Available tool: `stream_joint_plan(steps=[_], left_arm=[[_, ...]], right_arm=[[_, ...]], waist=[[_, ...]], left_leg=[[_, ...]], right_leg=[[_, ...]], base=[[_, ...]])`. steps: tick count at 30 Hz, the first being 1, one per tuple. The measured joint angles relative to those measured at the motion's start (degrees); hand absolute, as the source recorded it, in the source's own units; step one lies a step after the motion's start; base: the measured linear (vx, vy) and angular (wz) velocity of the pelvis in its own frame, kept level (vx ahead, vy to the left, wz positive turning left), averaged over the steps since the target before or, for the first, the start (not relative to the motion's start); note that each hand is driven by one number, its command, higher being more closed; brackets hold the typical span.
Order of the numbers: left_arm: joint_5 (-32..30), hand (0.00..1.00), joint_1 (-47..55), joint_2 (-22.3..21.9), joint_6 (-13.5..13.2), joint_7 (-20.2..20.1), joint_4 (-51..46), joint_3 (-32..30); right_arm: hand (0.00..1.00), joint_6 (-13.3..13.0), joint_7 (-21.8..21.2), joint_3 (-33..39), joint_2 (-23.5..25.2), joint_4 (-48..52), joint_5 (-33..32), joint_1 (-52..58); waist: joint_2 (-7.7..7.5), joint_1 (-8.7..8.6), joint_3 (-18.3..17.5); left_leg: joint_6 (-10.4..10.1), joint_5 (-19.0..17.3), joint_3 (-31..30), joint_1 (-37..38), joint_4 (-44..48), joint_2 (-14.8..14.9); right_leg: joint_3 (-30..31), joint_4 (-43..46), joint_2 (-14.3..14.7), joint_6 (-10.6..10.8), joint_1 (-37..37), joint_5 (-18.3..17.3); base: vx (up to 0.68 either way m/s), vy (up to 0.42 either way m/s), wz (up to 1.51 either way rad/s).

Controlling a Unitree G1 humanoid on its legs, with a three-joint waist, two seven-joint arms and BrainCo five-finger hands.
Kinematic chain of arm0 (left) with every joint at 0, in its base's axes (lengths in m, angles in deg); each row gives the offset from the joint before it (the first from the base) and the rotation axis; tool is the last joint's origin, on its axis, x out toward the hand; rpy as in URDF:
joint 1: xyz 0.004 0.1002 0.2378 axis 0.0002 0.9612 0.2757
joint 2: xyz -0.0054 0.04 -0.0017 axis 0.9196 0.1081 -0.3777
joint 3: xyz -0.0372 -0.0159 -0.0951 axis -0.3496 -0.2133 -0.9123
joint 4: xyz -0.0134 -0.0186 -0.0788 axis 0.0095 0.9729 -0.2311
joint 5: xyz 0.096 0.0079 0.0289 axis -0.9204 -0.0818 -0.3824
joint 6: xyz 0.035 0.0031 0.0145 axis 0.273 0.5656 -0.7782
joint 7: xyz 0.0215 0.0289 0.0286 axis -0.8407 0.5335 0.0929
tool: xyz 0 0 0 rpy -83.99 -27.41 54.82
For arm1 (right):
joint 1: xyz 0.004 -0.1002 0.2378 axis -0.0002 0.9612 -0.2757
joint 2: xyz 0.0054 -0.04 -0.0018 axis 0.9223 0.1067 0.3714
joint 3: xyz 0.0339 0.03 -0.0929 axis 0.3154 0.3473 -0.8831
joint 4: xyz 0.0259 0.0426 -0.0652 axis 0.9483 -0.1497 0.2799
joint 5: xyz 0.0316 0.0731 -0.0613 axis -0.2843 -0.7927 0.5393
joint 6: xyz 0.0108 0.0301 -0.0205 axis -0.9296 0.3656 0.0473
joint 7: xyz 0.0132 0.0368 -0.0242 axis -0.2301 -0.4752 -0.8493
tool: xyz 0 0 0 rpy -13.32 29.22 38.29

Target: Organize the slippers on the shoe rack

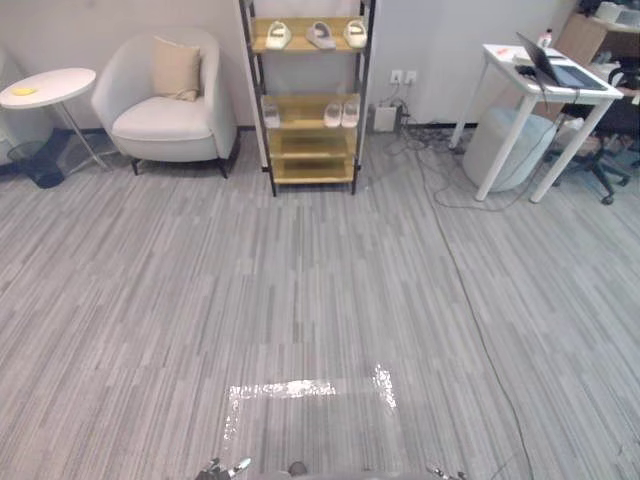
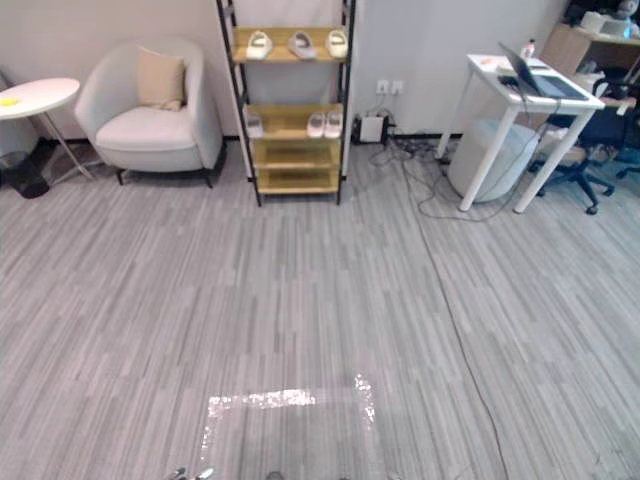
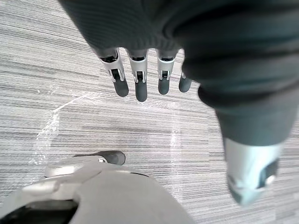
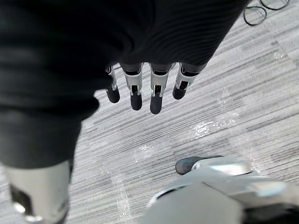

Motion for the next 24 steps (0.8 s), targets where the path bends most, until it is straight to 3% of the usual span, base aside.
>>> stream_joint_plan(steps=[6, 10, 15, 24], left_arm=[[-1.54, 0.0, -1.2, -0.14, -0.65, -0.02, 1.01, -0.25], [-2.11, 0.0, -1.77, -0.25, -0.88, 0.01, 0.97, -0.22], [-2.1, 0.0, -2.32, -0.4, -0.88, 0.03, 0.96, -0.23], [-2.09, 0.0, -2.51, -0.33, -0.9, 0.25, 0.92, -0.25]], right_arm=[[0.0, -0.29, 0.42, 0.91, 0.67, -0.02, 0.61, -3.47], [0.0, -0.57, 0.45, 0.9, 2.78, 0.02, 2.44, -5.7], [0.0, -0.57, 0.44, 0.9, 3.1, 0.04, 2.76, -6.38], [0.0, -0.56, 0.53, 0.56, 3.19, 0.25, 2.77, -6.81]], waist=[[0.22, 0.09, 1.52], [0.34, 0.48, 2.03], [0.44, 1.47, 2.19], [0.17, 1.7, 3.13]], left_leg=[[-0.08, 0.03, 0.93, 2.82, -2.4, 0.39], [-0.4, 0.05, 0.89, 3.7, -2.83, 0.42], [-0.46, 0.01, 0.83, 3.71, -2.9, 0.13], [0.07, 1.29, 0.76, 4.44, -4.67, -0.41]], right_leg=[[-0.66, -2.25, 0.71, 0.65, 2.83, 0.16], [-2.05, -2.4, 0.63, 2.6, 3.78, -0.13], [-2.41, -2.36, 0.27, 2.64, 3.85, -0.15], [-3.51, -2.04, -0.27, 2.44, 3.48, -0.18]], base=[[0.1, -0.026, -0.05], [0.05, -0.017, 0.07], [-0.02, 0.0, 0.02], [-0.07, -0.006, 0.0]])
